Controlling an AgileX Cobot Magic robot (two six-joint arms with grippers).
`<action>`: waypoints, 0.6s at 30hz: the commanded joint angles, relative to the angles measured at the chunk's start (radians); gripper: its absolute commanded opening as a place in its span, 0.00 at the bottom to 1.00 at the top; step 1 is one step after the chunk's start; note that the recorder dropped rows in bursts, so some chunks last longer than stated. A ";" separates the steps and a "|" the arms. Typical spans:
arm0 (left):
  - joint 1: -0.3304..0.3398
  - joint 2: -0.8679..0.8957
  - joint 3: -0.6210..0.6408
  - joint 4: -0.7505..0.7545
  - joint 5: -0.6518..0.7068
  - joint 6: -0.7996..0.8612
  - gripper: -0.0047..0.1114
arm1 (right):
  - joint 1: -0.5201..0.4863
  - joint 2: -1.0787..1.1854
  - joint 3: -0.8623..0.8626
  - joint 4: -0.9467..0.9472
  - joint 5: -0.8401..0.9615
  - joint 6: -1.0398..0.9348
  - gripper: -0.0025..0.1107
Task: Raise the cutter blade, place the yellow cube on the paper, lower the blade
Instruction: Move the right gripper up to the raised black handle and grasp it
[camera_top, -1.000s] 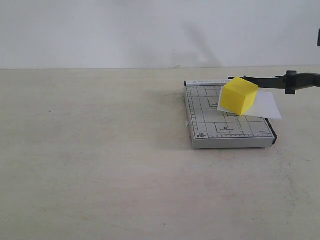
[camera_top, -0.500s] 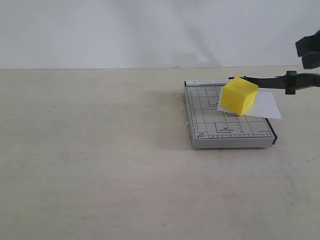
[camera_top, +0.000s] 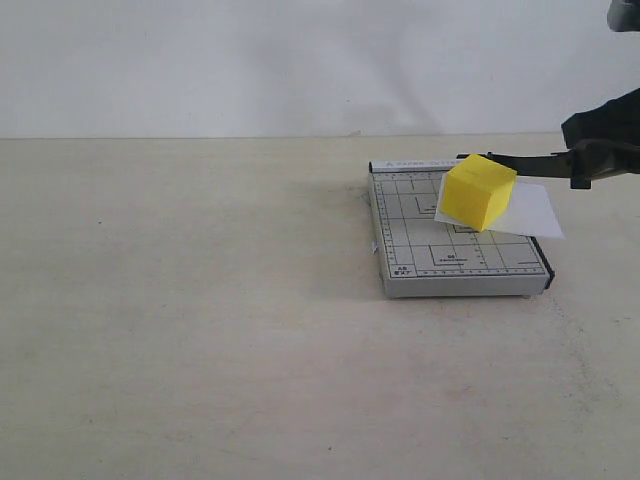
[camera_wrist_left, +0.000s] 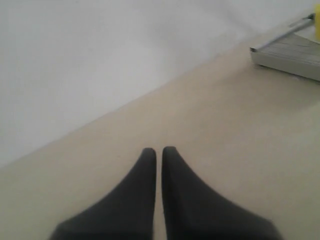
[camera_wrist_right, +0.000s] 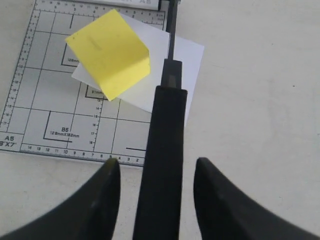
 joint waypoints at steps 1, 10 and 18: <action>0.004 -0.005 0.003 -0.007 0.072 0.001 0.08 | -0.001 0.012 -0.004 -0.001 0.009 0.005 0.29; 0.004 -0.005 0.003 -0.007 0.056 0.001 0.08 | -0.001 0.016 -0.004 -0.001 0.027 0.005 0.02; 0.004 -0.005 0.003 -0.007 0.056 0.001 0.08 | -0.001 0.116 -0.004 0.060 0.082 0.000 0.02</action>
